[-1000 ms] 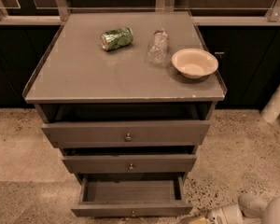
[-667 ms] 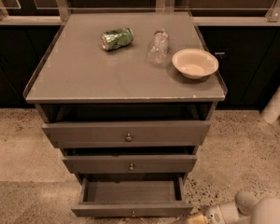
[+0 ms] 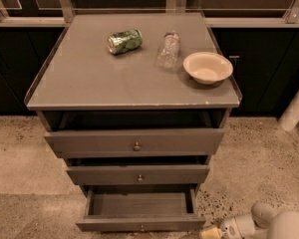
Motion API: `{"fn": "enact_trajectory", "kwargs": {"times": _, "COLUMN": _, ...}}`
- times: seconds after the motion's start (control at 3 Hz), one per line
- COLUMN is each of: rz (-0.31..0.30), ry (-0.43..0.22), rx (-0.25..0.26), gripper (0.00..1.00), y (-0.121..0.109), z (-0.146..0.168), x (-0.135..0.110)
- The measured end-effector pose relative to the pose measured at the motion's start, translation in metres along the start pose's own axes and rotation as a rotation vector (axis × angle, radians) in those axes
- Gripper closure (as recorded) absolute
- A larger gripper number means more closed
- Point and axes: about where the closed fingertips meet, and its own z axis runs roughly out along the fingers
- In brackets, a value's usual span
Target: Close bottom drawer
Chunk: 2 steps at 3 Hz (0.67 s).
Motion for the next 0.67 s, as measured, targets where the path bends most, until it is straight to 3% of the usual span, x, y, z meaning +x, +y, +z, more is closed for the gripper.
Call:
{"fn": "enact_trajectory", "kwargs": {"times": 0.33, "rz": -0.027, "ry": 0.01, "rx": -0.008, "gripper": 1.0, "y": -0.003, "z": 0.009, "x": -0.014}}
{"fn": "enact_trajectory", "kwargs": {"times": 0.67, "rz": -0.009, "ry": 0.025, "rx": -0.026, "gripper": 1.0, "y": -0.017, "z": 0.028, "x": -0.018}}
